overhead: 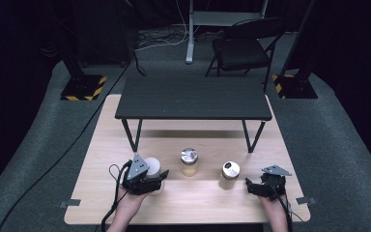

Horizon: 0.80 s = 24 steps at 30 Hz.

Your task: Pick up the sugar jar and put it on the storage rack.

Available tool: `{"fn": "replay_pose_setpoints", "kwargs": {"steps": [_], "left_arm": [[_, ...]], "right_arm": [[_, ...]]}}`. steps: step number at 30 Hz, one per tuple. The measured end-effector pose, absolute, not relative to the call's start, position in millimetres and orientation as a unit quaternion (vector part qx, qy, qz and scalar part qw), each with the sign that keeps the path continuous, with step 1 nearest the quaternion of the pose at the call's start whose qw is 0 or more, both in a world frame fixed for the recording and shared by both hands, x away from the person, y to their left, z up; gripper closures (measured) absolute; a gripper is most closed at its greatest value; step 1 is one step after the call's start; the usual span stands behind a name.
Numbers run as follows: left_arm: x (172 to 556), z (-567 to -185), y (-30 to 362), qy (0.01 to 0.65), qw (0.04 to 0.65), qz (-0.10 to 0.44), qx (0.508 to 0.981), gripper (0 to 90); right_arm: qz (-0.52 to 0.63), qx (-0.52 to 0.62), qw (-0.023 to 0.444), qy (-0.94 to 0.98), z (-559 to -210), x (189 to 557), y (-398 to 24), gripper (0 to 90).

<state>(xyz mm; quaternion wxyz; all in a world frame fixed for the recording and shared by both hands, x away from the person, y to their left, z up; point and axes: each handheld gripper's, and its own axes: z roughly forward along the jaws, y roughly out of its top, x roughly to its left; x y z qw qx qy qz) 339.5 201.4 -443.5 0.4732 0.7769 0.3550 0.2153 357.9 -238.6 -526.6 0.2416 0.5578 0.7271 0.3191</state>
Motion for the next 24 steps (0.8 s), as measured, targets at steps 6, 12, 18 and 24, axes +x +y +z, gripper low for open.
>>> {"fn": "replay_pose_setpoints", "kwargs": {"steps": [6, 12, 18, 24], "left_arm": [[340.7, -435.9, 203.0, 0.355, 0.475, 0.216, 0.776, 35.9], [342.7, -425.6, 204.1, 0.353, 0.474, 0.219, 0.776, 36.0], [344.6, -414.6, 204.6, 0.35, 0.475, 0.221, 0.776, 36.1], [346.8, -404.9, 204.5, 0.346, 0.473, 0.224, 0.778, 36.2]], "right_arm": [[0.319, 0.558, 0.242, 0.727, -526.6, 357.9, -238.6, 8.9], [0.319, 0.558, 0.242, 0.727, -526.6, 357.9, -238.6, 8.9], [0.319, 0.558, 0.242, 0.727, -526.6, 357.9, -238.6, 8.9], [0.319, 0.558, 0.242, 0.727, -526.6, 357.9, -238.6, 8.9]]}}
